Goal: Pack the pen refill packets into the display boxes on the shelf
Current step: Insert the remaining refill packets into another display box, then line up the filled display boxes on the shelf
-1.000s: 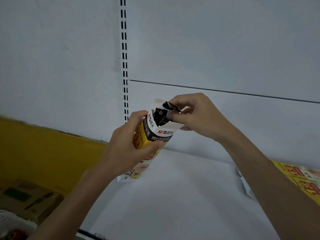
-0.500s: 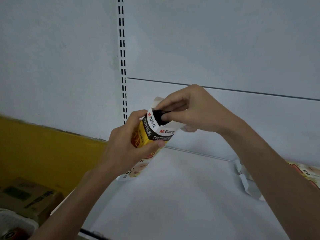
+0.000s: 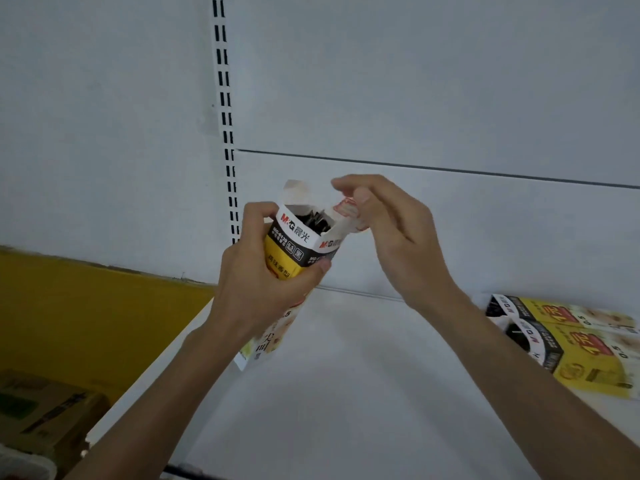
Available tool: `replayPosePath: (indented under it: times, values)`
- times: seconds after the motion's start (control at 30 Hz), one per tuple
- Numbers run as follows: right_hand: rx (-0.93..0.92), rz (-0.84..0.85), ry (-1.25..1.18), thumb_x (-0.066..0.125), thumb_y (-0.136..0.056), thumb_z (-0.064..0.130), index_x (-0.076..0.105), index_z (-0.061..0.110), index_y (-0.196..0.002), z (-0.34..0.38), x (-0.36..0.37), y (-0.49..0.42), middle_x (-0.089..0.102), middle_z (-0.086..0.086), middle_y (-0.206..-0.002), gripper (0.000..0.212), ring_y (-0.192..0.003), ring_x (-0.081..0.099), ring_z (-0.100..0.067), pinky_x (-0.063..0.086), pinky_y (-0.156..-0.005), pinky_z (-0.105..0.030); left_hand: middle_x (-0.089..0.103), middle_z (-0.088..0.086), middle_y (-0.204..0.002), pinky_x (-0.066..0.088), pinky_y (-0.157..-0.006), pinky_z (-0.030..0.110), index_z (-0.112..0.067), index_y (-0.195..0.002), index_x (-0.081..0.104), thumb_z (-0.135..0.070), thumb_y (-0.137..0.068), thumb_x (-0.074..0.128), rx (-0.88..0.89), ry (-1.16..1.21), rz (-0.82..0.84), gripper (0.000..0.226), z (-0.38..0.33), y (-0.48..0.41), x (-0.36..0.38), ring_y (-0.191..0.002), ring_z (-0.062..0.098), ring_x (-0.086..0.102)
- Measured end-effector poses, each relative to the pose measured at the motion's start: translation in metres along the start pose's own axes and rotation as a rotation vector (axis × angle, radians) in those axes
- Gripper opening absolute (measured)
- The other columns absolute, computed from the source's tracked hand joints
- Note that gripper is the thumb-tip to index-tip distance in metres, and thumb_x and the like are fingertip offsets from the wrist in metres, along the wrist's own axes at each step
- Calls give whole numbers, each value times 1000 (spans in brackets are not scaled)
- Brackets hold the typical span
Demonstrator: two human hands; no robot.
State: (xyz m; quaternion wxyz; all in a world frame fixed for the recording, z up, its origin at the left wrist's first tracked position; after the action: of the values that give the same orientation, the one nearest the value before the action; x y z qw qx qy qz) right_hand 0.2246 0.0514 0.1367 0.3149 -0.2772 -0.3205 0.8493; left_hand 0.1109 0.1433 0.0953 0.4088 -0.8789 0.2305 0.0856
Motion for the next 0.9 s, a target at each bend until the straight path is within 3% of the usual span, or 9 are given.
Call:
replayPosePath:
  times: [0.07, 0.13, 0.3, 0.47, 0.57, 0.77, 0.9]
  values:
    - [-83, -182, 71, 50, -89, 20, 60, 19, -91, 1, -18, 15, 62, 9, -94, 10, -88, 58, 1, 46, -76, -15, 51, -26, -86, 38, -53, -2, -35, -98, 31, -24, -69, 77, -23, 57, -36, 55, -5, -1, 8, -74, -23, 52]
    - [-105, -233, 126, 56, -86, 21, 54, 23, -87, 2, -31, 31, 56, 10, -92, 3, -88, 56, 1, 47, -73, -12, 48, -29, -90, 38, -54, -3, -36, -109, 25, -26, -69, 76, -41, 110, -81, 66, -15, 0, 17, -76, -24, 51]
    - [50, -29, -55, 68, -82, 27, 49, 42, -99, -4, -54, 53, 54, 14, -115, 30, -103, 58, 0, 53, -74, -18, 52, -22, -100, 43, -59, 3, -38, -119, 19, -17, -72, 74, 34, 176, -54, 76, -64, 14, 60, -85, -11, 57]
    - [84, -53, -128, 69, -81, 17, 50, 31, -111, 0, -119, 77, 58, 15, -115, 38, -96, 63, -5, 52, -69, -17, 54, -7, -113, 49, -65, 12, -43, -118, 22, -10, -73, 72, 54, 270, 39, 74, -113, 40, 114, -94, 6, 61]
    - [68, -33, -88, 63, -85, 15, 51, 28, -117, 3, -161, 93, 59, 13, -115, 37, -99, 60, 2, 52, -73, -15, 54, -14, -114, 50, -69, 14, -46, -121, 23, -20, -74, 74, 45, 325, 147, 74, -141, 57, 144, -99, 5, 59]
    - [171, 77, -136, 49, -79, 19, 58, 34, -101, -3, -218, 118, 64, 6, -108, 27, -96, 64, -15, 56, -78, -34, 56, -18, -104, 55, -69, 25, -49, -112, 36, -37, -65, 68, -24, 381, 255, 57, -169, 78, 184, -92, 5, 59]
    - [215, 50, -269, 50, -81, 20, 60, 23, -92, -6, -233, 124, 66, 10, -94, 15, -90, 66, -11, 56, -72, -29, 59, -21, -100, 54, -68, 21, -50, -106, 43, -40, -74, 68, -29, 429, 270, 42, -178, 82, 196, -93, 5, 59]
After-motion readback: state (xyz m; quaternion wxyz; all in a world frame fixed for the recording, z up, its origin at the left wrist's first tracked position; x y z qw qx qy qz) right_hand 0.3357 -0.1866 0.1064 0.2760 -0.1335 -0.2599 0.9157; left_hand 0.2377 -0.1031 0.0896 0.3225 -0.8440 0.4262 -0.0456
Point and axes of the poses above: each hand's wrist, its own y-axis away from the middle knuckle, its own x-axis out of the palm, z = x × y, the point moved 7 cm from there along -y, towards the middle knuckle
